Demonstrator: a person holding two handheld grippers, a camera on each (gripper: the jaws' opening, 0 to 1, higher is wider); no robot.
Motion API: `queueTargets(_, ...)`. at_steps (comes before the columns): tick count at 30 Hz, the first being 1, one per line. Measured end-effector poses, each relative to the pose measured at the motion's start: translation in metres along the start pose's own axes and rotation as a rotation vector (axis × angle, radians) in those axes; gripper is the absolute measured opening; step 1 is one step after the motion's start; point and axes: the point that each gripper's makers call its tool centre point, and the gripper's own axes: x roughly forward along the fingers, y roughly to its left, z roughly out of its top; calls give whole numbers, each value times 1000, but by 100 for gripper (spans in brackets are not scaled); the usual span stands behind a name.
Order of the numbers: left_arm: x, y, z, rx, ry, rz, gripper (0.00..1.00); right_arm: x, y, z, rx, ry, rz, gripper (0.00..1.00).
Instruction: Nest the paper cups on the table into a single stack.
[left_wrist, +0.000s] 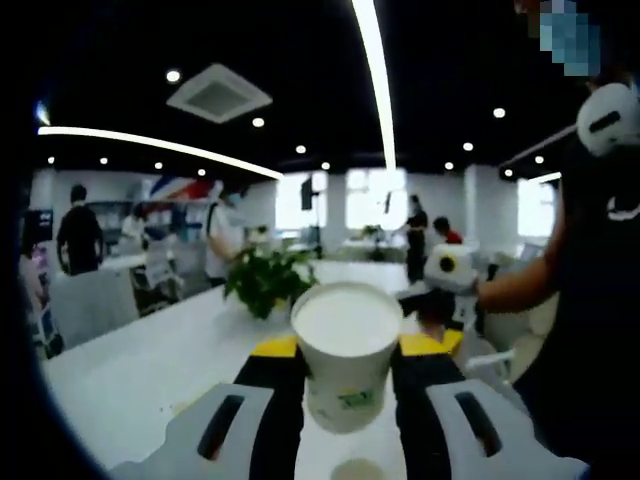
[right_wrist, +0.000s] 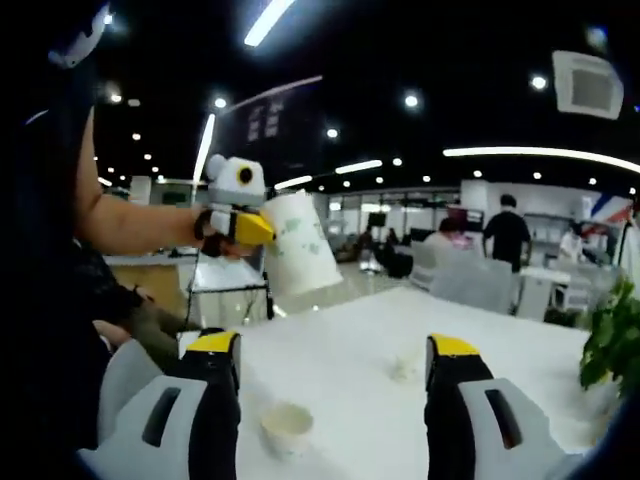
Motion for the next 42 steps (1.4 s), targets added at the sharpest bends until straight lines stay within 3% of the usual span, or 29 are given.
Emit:
queueTargets(7, -11, -10, 8, -38, -120, 9, 32, 8, 20, 24, -26, 19, 132, 66)
queueTargets(11, -15, -21, 17, -29, -182, 10, 31, 9, 35, 26, -35, 97, 239, 55)
queueTargets(12, -15, -24, 17, -28, -187, 10, 31, 8, 45, 22, -47, 145, 288, 54)
queueTargets(15, -16, -29, 17, -24, -193, 4, 31, 14, 45, 39, -19, 76, 279, 48)
queueTargets(18, -17, -34, 19, -33, -213, 1, 32, 16, 54, 41, 74, 75, 331, 39)
queueTargets(21, -21, -36, 22, -48, -247, -6, 32, 20, 60, 43, 117, 49, 357, 39)
queueTargets(23, -21, -37, 16, -48, -233, -12, 32, 20, 64, 48, 153, 22, 375, 39)
queueTargets(31, -32, -49, -2, -77, -188, -62, 31, 17, 69, 36, 200, 64, 399, 33)
queueTargets(38, -33, -59, -14, -61, -140, -81, 32, 17, 74, 48, 312, 11, 436, 25)
queueTargets(42, -32, -62, -21, -53, -113, -87, 32, 21, 79, 49, 306, 18, 454, 18)
